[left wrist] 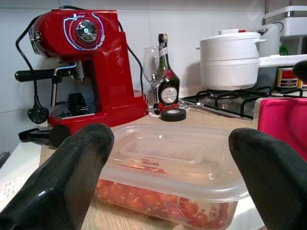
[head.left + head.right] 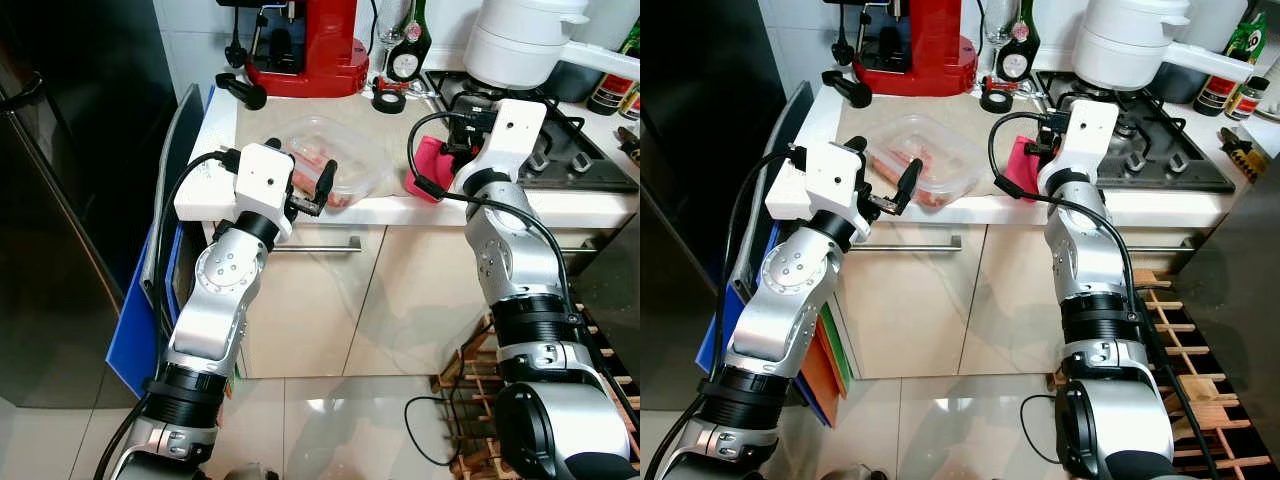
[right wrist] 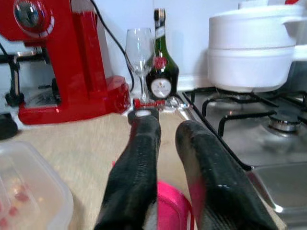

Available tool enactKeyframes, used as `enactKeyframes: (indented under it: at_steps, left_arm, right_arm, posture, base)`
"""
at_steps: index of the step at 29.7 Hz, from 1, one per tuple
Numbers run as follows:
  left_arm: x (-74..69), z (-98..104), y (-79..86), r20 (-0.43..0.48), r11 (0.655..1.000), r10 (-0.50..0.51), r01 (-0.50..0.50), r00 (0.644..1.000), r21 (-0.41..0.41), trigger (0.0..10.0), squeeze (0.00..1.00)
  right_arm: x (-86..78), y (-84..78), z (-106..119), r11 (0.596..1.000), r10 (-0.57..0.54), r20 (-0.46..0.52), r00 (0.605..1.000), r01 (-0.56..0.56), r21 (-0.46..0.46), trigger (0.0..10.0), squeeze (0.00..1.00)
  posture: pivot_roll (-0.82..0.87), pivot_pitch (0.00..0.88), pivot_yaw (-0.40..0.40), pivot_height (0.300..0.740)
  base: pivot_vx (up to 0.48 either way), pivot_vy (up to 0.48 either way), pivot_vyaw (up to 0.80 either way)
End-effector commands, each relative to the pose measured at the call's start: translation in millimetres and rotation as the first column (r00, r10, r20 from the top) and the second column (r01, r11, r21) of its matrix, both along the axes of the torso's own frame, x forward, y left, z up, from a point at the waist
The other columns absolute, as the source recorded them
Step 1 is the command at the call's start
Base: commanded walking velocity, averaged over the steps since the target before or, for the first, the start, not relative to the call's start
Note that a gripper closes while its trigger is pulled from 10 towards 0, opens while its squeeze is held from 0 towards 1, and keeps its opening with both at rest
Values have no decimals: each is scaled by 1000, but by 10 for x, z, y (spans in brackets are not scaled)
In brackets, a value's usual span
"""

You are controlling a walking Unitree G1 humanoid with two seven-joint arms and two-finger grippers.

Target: Restocking fridge

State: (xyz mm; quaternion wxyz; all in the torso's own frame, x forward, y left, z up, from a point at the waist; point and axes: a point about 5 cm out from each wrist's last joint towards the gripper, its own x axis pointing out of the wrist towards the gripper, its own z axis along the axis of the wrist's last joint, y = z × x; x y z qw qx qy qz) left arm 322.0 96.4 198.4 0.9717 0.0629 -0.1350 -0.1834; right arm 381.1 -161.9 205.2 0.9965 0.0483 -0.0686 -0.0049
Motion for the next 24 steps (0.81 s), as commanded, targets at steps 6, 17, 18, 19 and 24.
enactKeyframes:
  at_steps: [6,17,18,19,24]
  left_arm:
    - [-1,83,-13,29,1000,2,-2,1000,3,10000,0]
    - [-4,84,-35,28,1000,-2,2,1000,-2,10000,0]
    - [-8,66,-37,14,1000,-10,10,1000,1,10000,0]
    - [-13,59,-40,13,1000,-15,14,1000,4,10000,0]
    - [-31,48,-40,13,1000,-18,18,1000,9,10000,0]
  right_arm:
    - [-42,34,296,994,-14,185,983,33,-102,10000,1000]
    - [1,-3,337,998,-41,138,990,34,59,10000,1000]
    - [20,-59,306,994,-70,111,991,60,93,10000,1000]
    - [24,-85,300,993,-87,108,990,77,89,10000,1000]
    - [16,-93,303,994,-94,121,988,87,65,10000,1000]
  posture:
    - [64,0,-42,740]
    - [63,0,-42,740]
    - [64,0,-42,740]
    - [66,0,-43,740]
    - [69,0,-41,740]
  base:
    - [0,0,0]
    - [0,0,0]
    - [0,0,0]
    - [0,0,0]
    - [0,0,0]
